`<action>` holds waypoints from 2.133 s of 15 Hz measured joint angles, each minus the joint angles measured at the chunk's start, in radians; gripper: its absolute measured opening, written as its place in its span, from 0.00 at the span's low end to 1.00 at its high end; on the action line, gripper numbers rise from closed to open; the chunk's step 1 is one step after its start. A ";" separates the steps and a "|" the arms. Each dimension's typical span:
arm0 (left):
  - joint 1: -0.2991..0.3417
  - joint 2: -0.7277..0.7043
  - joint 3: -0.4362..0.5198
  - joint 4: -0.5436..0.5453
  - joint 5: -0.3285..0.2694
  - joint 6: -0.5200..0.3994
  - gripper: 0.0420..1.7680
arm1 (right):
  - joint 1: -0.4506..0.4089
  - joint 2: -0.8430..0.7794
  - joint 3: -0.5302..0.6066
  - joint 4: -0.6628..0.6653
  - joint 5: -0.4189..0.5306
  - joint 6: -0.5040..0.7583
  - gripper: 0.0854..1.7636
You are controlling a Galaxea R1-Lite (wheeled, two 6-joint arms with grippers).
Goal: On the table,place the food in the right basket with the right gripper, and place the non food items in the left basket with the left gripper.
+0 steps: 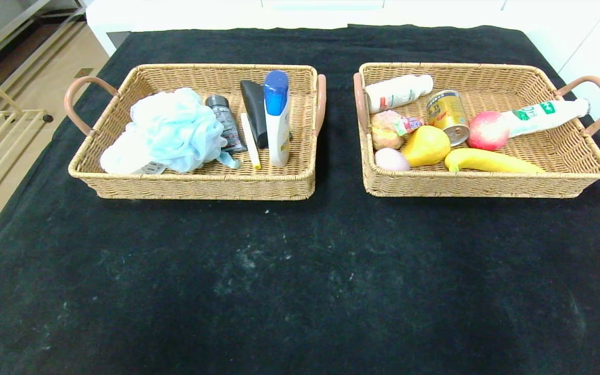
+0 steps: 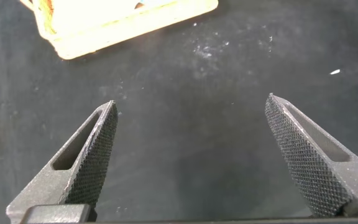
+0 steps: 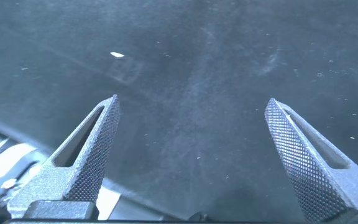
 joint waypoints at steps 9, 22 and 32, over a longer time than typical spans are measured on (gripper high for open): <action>0.060 -0.226 0.189 -0.036 -0.070 -0.003 0.97 | 0.019 -0.128 0.177 -0.219 -0.018 0.003 0.97; 0.059 -0.276 0.834 -0.684 0.218 -0.048 0.97 | 0.023 -0.234 0.734 -0.881 -0.270 0.026 0.97; 0.059 -0.277 0.866 -0.610 0.271 -0.117 0.97 | 0.025 -0.234 0.737 -0.760 -0.391 0.141 0.97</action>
